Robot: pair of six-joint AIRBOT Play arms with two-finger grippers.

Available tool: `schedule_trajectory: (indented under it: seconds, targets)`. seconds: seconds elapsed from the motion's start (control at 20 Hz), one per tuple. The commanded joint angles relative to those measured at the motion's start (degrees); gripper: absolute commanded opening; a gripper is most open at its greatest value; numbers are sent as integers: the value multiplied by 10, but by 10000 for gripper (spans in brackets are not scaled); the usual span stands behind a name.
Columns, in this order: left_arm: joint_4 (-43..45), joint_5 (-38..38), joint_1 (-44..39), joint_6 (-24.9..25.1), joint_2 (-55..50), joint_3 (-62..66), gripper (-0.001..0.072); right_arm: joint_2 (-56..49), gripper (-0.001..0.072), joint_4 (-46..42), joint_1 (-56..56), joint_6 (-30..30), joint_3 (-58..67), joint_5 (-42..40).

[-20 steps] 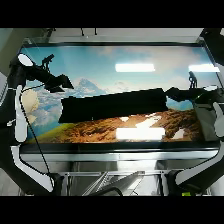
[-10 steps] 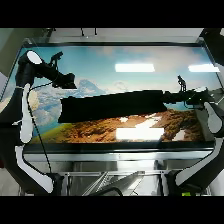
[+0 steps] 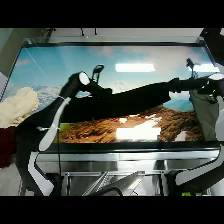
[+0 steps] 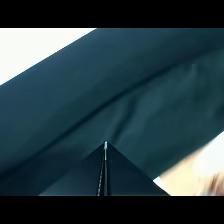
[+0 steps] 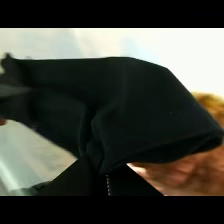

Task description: Fold the shirts.

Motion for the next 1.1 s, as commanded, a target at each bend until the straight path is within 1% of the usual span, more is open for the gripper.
schedule_trajectory:
  seconds: [0.0, 0.1, 0.25, 0.3, 0.35, 0.45, 0.55, 0.6, 0.7, 0.75, 0.85, 0.95, 1.05]
  targets:
    - [-16, 125, -79, 2, -56, 20, 15, 56, 25, 45, -1, 42, 34, 68]
    - [-20, 84, -103, -1, -114, 84, 15, 82, 24, 67, -1, 46, 49, 82]
    - [-21, 7, -127, -21, -182, 191, 15, 103, 25, 68, -1, 79, 71, 101]
    - [-21, -2, -133, -29, -192, 214, 15, 106, 24, 68, -1, 87, 73, 108]
    - [-38, -3, -139, -33, -195, 221, 15, 109, 25, 68, -1, 88, 74, 110]
    - [-102, -9, -141, -32, -191, 220, 15, 109, 25, 68, 0, 88, 74, 109]
    - [-141, -50, -128, -32, -172, 220, 15, 107, 24, 67, 1, 88, 74, 107]
    - [-144, -81, -115, -31, -155, 220, 15, 105, 25, 66, 2, 88, 74, 105]
    - [-144, -169, -75, -9, -104, 220, 15, 99, 25, 56, 13, 89, 73, 94]
    - [-144, -214, -46, -2, -73, 220, 15, 95, 25, 55, 25, 89, 73, 90]
    - [-144, -282, 22, -2, -10, 220, 15, 87, 25, 53, 71, 90, 73, 64]
    - [-145, -313, 98, -3, 58, 214, 15, 78, 25, 32, 139, 90, 73, 13]
    - [-158, -300, 179, -7, 133, 175, 15, 64, 25, 0, 217, 90, 73, -45]
